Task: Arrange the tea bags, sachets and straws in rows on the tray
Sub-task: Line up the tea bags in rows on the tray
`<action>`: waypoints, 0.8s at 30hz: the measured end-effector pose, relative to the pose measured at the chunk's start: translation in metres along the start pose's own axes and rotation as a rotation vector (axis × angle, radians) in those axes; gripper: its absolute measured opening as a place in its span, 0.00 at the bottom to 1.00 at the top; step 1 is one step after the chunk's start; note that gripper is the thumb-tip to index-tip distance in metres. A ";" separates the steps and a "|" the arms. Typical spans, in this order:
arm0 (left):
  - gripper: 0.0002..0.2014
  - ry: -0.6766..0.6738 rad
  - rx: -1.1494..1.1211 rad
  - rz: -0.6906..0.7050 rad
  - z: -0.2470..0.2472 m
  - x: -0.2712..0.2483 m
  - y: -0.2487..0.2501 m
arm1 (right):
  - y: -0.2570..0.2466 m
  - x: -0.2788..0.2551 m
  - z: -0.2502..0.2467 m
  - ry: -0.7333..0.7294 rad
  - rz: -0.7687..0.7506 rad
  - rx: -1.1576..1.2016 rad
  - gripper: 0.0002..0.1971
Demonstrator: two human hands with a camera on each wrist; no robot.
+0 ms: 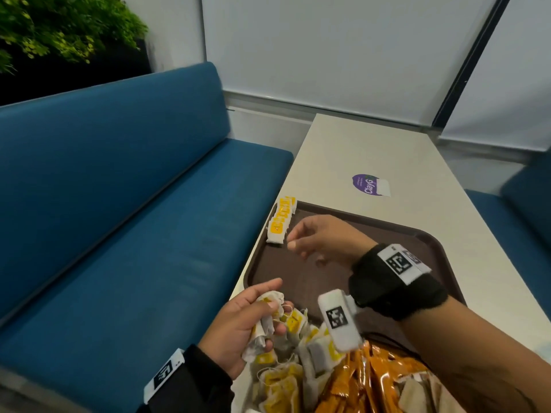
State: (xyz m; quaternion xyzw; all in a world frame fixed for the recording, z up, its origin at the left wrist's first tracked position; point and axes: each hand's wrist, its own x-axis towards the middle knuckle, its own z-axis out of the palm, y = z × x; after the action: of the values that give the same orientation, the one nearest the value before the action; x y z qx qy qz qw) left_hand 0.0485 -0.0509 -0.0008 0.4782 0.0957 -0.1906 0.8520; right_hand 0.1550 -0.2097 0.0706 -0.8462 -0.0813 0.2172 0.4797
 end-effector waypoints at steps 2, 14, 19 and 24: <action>0.17 -0.017 0.012 0.002 0.009 -0.002 -0.002 | -0.001 -0.028 0.003 -0.054 -0.008 -0.084 0.03; 0.17 0.009 0.151 0.024 0.047 -0.003 -0.021 | 0.044 -0.090 0.011 0.091 -0.066 0.097 0.05; 0.08 0.112 0.100 0.065 0.051 -0.003 -0.027 | 0.055 -0.098 0.013 0.179 -0.017 0.265 0.05; 0.06 0.190 0.394 0.190 0.048 -0.007 -0.021 | 0.063 -0.101 0.014 0.168 -0.058 0.013 0.17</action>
State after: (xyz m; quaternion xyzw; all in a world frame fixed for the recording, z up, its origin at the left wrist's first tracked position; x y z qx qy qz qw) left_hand 0.0327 -0.1003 0.0101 0.6580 0.0908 -0.0788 0.7434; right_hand 0.0541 -0.2669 0.0399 -0.8556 -0.0640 0.1320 0.4965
